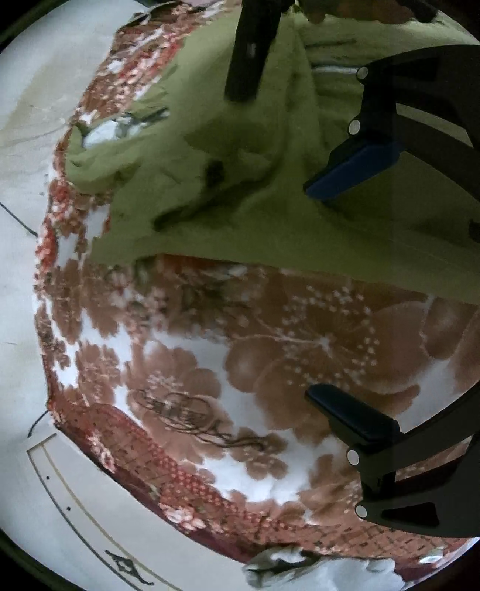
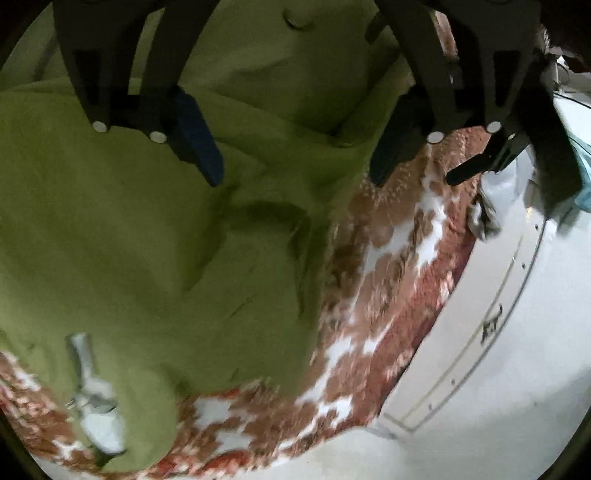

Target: Fold large clothes

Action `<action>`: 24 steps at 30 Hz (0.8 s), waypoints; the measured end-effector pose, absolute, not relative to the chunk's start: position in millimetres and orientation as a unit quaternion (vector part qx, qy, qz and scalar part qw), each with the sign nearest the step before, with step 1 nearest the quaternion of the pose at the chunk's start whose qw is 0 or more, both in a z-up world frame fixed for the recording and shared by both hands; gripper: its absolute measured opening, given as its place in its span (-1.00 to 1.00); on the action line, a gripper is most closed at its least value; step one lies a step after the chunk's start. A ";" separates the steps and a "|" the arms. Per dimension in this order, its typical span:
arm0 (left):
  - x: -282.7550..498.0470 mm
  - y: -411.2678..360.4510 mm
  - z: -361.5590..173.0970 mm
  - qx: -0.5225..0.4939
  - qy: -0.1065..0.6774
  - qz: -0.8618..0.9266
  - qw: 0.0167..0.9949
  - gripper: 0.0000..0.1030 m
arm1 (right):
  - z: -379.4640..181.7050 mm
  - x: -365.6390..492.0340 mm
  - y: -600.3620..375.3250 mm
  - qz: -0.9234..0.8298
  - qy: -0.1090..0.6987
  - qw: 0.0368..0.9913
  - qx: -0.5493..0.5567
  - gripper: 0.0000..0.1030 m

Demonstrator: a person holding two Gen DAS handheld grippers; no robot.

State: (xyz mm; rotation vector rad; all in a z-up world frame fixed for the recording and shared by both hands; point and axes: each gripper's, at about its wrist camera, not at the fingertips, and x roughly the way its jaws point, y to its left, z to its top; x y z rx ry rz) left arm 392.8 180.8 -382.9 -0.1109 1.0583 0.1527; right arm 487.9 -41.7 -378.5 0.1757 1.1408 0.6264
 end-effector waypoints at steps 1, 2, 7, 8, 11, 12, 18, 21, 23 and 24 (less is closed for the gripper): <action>399.5 177.0 -376.3 -0.059 0.499 0.068 0.862 0.89 | -372.9 492.8 -53.0 0.275 0.526 0.802 0.071 0.78; 410.1 169.8 -368.1 -0.065 0.492 0.059 0.866 0.89 | -365.4 501.1 -74.6 0.244 0.519 0.818 0.050 0.78; 467.6 105.1 -348.5 -0.031 0.470 -0.001 0.882 0.89 | -363.2 541.7 -168.9 0.069 0.487 0.866 -0.096 0.78; 479.2 86.2 -347.8 -0.018 0.470 -0.018 0.883 0.89 | -368.9 547.9 -185.5 0.043 0.486 0.865 -0.114 0.78; 506.7 33.9 -358.9 0.008 0.477 -0.066 0.876 0.89 | -395.6 558.2 -223.0 0.011 0.504 0.854 -0.129 0.78; 516.3 18.3 -373.3 0.007 0.494 -0.085 0.865 0.89 | -409.8 559.4 -234.5 0.010 0.520 0.846 -0.121 0.78; 532.7 18.7 -451.8 0.069 0.579 -0.032 0.812 0.90 | -459.4 545.8 -257.9 -0.005 0.546 0.824 -0.154 0.78; 531.3 35.2 -467.3 0.100 0.590 -0.001 0.801 0.90 | -466.5 537.4 -262.5 -0.006 0.538 0.827 -0.162 0.82; 531.5 43.9 -469.6 0.114 0.591 0.012 0.798 0.92 | -467.9 536.9 -270.9 -0.013 0.537 0.828 -0.159 0.85; 532.2 48.9 -468.3 0.113 0.593 0.017 0.797 0.92 | -467.1 538.3 -275.3 -0.014 0.541 0.827 -0.153 0.85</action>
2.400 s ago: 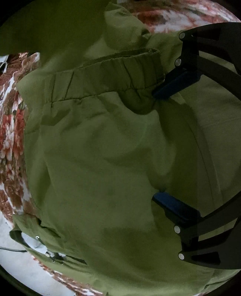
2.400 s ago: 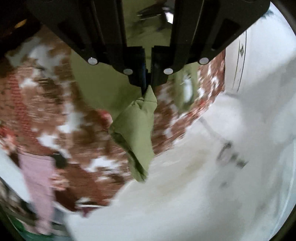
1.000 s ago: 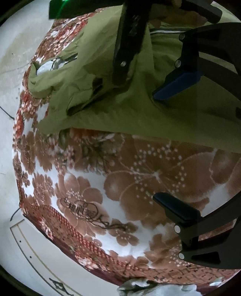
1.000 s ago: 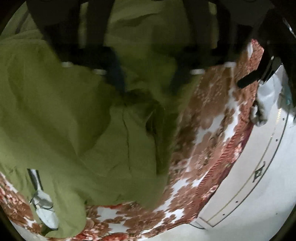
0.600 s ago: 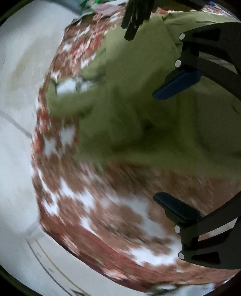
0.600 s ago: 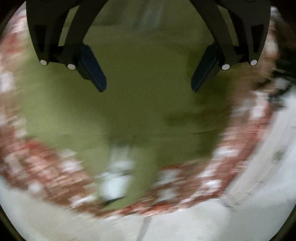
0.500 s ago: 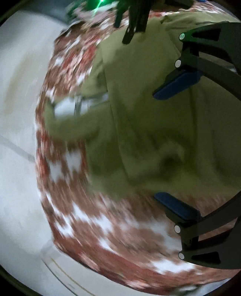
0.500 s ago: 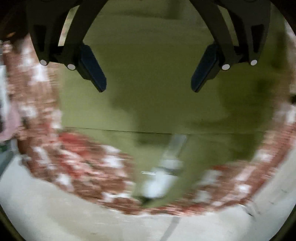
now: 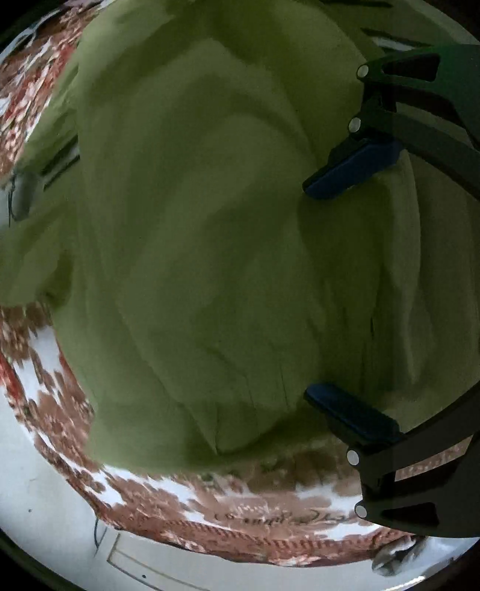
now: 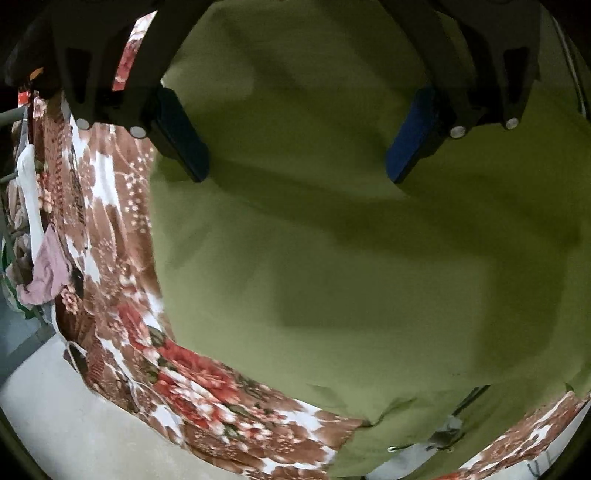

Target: Fold large clothes

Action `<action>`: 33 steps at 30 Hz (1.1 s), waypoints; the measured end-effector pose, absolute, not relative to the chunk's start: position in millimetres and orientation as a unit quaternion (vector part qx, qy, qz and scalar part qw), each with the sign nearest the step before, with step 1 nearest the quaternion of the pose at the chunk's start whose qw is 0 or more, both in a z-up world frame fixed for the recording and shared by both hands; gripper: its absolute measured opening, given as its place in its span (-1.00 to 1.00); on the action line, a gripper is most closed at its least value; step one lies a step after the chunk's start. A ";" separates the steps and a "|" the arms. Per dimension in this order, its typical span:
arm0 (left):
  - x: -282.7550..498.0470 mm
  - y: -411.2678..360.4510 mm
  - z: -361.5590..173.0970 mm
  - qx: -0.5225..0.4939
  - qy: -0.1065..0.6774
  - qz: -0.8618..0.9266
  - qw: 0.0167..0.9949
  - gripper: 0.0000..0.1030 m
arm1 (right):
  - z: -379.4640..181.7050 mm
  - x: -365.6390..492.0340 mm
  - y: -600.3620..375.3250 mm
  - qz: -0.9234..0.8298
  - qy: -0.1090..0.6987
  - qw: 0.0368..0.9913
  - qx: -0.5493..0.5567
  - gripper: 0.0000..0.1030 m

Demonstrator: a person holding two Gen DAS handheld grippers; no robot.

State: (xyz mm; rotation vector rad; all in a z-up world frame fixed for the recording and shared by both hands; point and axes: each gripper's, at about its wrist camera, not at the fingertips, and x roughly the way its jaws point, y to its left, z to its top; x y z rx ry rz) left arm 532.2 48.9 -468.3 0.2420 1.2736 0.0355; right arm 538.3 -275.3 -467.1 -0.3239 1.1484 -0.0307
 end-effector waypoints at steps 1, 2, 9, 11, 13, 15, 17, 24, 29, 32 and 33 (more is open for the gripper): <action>533.6 53.4 -465.5 0.109 0.597 0.021 0.795 0.91 | -462.7 539.5 -280.3 -0.015 0.545 0.826 -0.142 0.85; 534.4 55.9 -462.5 0.105 0.598 0.019 0.794 0.89 | -457.3 542.8 -283.2 -0.015 0.546 0.827 -0.135 0.88; 577.0 62.6 -383.7 0.046 0.533 -0.018 0.845 0.90 | -388.4 587.3 -282.0 0.036 0.519 0.852 -0.051 0.91; 598.1 62.7 -365.7 0.036 0.515 -0.032 0.856 0.90 | -369.5 619.9 -275.0 0.056 0.513 0.856 -0.033 0.91; 627.1 61.8 -350.6 0.034 0.501 -0.045 0.863 0.90 | -357.4 648.4 -265.8 0.070 0.510 0.856 -0.038 0.91; 660.9 62.7 -338.8 0.033 0.492 -0.057 0.868 0.90 | -342.7 679.7 -248.0 0.089 0.499 0.860 -0.062 0.91; 685.4 63.3 -333.9 0.035 0.485 -0.064 0.871 0.90 | -333.4 701.9 -236.0 0.107 0.491 0.862 -0.067 0.91; 781.4 61.0 -352.6 0.025 0.494 -0.110 0.862 0.90 | -348.4 808.7 -212.4 0.159 0.505 0.848 -0.026 0.91; 844.3 58.3 -376.6 0.025 0.501 -0.128 0.855 0.89 | -379.6 873.0 -208.4 0.190 0.524 0.830 0.024 0.91; 877.5 56.6 -387.6 -0.001 0.506 -0.153 0.849 0.89 | -398.6 902.5 -199.9 0.197 0.537 0.820 0.033 0.91; 889.0 54.6 -393.7 -0.011 0.512 -0.165 0.843 0.89 | -405.1 911.2 -196.8 0.201 0.542 0.815 0.035 0.91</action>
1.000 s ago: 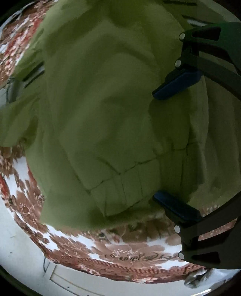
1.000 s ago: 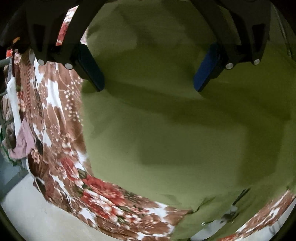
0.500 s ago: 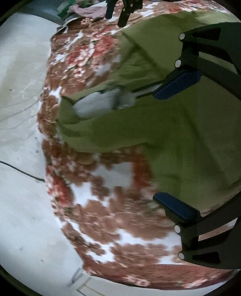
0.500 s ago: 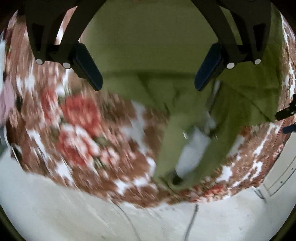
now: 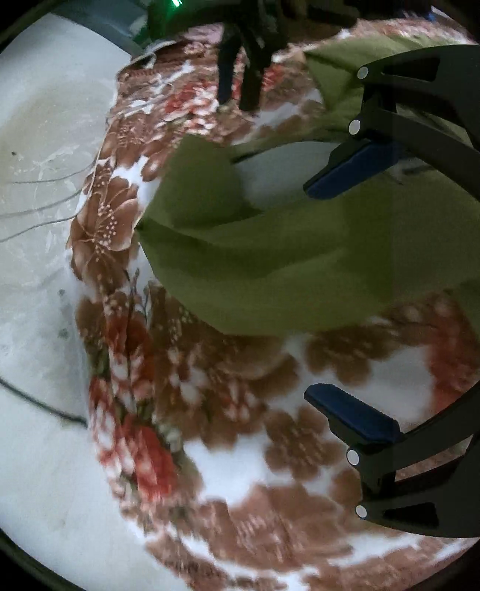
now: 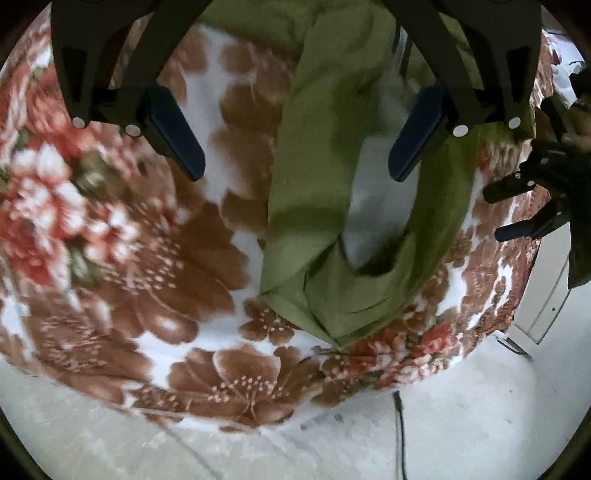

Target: Fold large clothes

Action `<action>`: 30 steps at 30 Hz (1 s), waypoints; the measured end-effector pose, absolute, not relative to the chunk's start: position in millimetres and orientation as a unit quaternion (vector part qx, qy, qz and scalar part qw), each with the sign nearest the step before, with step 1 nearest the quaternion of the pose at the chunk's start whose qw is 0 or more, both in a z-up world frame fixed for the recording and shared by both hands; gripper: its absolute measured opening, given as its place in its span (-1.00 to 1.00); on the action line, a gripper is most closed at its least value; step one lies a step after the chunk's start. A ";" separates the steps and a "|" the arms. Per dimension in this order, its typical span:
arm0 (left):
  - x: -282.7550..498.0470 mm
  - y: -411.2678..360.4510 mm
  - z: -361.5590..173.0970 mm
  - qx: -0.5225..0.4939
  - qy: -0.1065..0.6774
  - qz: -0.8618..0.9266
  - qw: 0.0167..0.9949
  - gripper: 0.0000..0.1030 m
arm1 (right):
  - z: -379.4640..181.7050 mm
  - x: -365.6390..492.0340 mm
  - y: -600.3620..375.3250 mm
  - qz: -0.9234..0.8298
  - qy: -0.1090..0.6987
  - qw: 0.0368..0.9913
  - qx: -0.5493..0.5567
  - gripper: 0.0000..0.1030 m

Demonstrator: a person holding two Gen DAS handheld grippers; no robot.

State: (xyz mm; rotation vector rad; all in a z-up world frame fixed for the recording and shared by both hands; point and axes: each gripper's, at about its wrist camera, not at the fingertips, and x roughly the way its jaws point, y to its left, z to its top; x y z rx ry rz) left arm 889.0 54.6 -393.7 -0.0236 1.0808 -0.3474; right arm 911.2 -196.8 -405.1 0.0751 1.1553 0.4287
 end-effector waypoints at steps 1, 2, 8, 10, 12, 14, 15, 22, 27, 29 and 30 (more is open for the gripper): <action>900.7 52.2 -401.3 -0.023 0.520 -0.177 0.836 0.89 | -412.5 920.6 -193.4 0.207 0.547 0.810 0.041 0.91; 905.7 50.5 -405.3 -0.029 0.524 -0.183 0.832 0.89 | -418.3 927.7 -191.0 0.213 0.550 0.806 0.048 0.91; 933.4 44.5 -444.1 -0.096 0.559 -0.217 0.794 0.21 | -452.5 954.2 -176.5 0.255 0.575 0.772 0.088 0.40; 933.3 44.7 -451.6 -0.116 0.565 -0.221 0.786 -0.17 | -455.5 954.6 -171.7 0.266 0.574 0.769 0.091 -0.09; 929.7 43.7 -452.9 -0.121 0.569 -0.233 0.780 -0.78 | -457.3 953.7 -173.7 0.273 0.576 0.763 0.111 -0.37; 924.1 42.4 -445.5 -0.118 0.561 -0.249 0.780 -0.91 | -454.0 949.7 -176.9 0.277 0.574 0.762 0.116 -0.56; 919.4 39.7 -436.8 -0.109 0.552 -0.259 0.785 -0.92 | -446.4 944.3 -175.1 0.281 0.567 0.768 0.101 -0.66; 867.3 32.8 -354.6 -0.065 0.474 -0.279 0.833 -0.94 | -346.5 877.3 -169.0 0.287 0.452 0.845 0.010 -0.72; 801.7 33.3 -301.4 -0.040 0.427 -0.288 0.856 -0.93 | -292.0 802.7 -176.2 0.283 0.388 0.877 0.003 -0.72; 781.3 29.6 -290.7 -0.030 0.415 -0.284 0.864 -0.93 | -282.9 780.2 -177.7 0.281 0.376 0.883 0.005 -0.71; 767.1 27.7 -285.2 -0.017 0.406 -0.280 0.870 -0.93 | -279.4 768.9 -177.9 0.280 0.370 0.886 0.002 -0.70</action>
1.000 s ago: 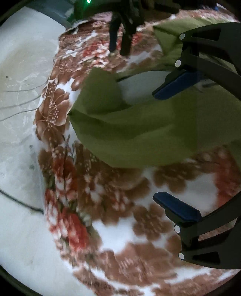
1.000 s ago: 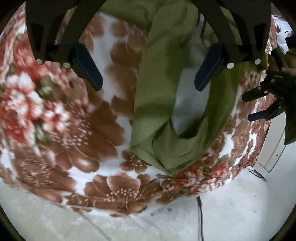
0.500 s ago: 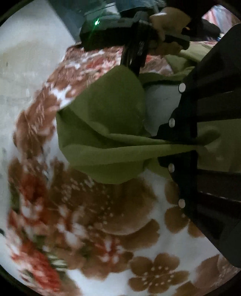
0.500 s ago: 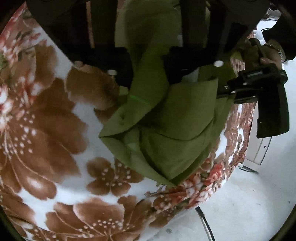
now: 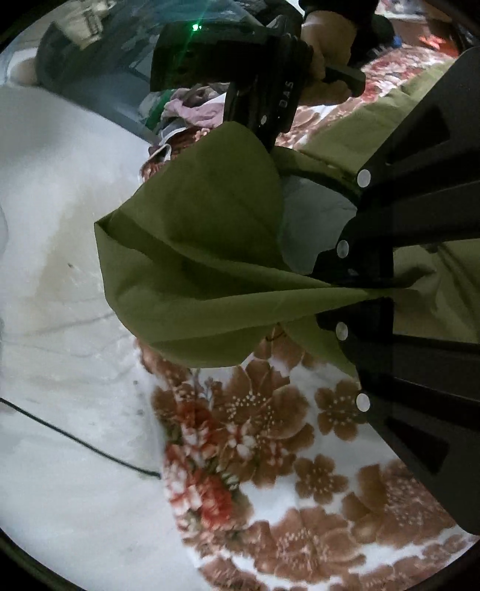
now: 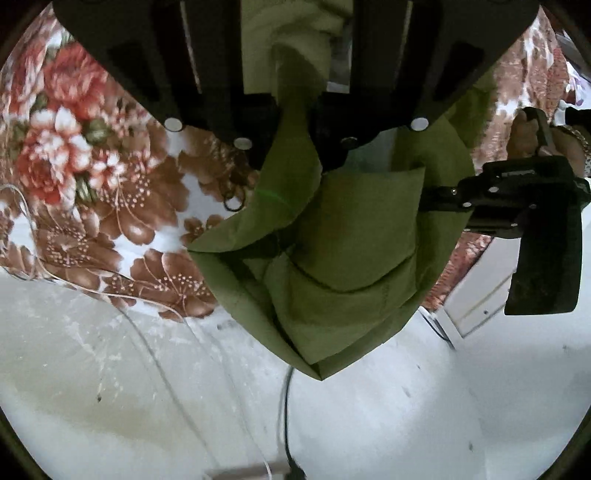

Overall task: Fold large clothes
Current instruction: 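Lift the hem with both grippers and fold it toward the hood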

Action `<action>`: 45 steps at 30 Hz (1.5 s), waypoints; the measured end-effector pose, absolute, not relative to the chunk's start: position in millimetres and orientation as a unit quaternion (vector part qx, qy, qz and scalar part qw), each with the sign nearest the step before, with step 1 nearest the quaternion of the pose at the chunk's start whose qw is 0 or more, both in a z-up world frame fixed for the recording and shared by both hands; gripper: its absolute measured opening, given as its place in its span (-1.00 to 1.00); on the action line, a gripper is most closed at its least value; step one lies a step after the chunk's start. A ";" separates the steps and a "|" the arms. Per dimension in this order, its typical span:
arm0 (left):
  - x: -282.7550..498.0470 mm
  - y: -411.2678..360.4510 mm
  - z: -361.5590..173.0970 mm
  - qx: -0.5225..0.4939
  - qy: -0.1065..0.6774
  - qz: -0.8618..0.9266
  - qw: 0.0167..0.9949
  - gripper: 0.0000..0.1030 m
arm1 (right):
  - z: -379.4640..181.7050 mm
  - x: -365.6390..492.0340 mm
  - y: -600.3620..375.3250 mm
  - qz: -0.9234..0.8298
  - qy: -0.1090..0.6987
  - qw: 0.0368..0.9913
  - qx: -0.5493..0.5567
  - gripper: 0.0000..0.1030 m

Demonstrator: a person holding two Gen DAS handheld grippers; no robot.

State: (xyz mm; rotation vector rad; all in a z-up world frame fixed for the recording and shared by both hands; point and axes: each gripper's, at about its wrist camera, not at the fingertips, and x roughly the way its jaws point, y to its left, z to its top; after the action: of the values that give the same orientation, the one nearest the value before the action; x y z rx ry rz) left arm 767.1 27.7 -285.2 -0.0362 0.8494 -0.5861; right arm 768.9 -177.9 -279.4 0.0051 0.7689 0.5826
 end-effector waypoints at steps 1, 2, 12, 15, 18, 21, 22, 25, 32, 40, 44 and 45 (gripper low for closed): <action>757.1 25.7 -281.1 -0.003 0.399 -0.276 0.874 -0.92 | -276.3 760.6 -177.8 0.279 0.365 0.888 -0.002 -0.69; 742.7 21.5 -278.2 0.014 0.393 -0.271 0.879 -0.92 | -273.2 751.2 -177.7 0.276 0.361 0.891 -0.008 -0.67; 612.7 16.3 -306.9 0.050 0.398 -0.259 0.879 -0.77 | -294.2 606.3 -181.6 0.278 0.350 0.890 -0.086 -0.39; 577.0 20.1 -333.0 0.046 0.423 -0.254 0.869 -0.76 | -319.8 570.8 -185.3 0.280 0.373 0.880 -0.091 -0.37; 548.0 22.5 -359.3 0.052 0.443 -0.245 0.861 -0.63 | -344.5 539.1 -188.6 0.275 0.398 0.870 -0.093 -0.09; 524.3 25.2 -386.1 0.060 0.462 -0.231 0.854 -0.47 | -379.7 513.4 -196.5 0.263 0.443 0.853 -0.084 0.30; 516.8 25.2 -396.8 0.072 0.470 -0.224 0.851 -0.36 | -394.3 503.4 -197.8 0.256 0.461 0.845 -0.090 0.30; 496.6 27.8 -415.9 0.092 0.485 -0.212 0.843 -0.07 | -422.6 484.8 -209.1 0.237 0.498 0.829 -0.090 0.36; 455.3 73.4 -419.8 0.094 0.507 -0.167 0.840 0.30 | -424.8 458.1 -257.5 0.178 0.534 0.825 -0.047 0.58; 461.8 109.0 -346.0 -0.030 0.449 -0.130 0.883 0.58 | -335.6 488.9 -249.1 0.147 0.470 0.870 0.000 0.78; 481.3 64.8 -330.3 0.006 0.417 -0.154 0.896 0.66 | -333.4 506.7 -208.4 0.154 0.461 0.874 -0.004 0.79; 489.5 50.0 -340.3 0.038 0.425 -0.152 0.891 0.66 | -343.2 511.0 -200.5 0.150 0.470 0.870 -0.007 0.79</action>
State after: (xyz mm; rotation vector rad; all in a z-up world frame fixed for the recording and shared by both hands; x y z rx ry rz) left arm 489.5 50.0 -340.3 0.0785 0.8825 -0.3151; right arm 511.0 -200.5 -343.2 -0.0155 0.9824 0.3146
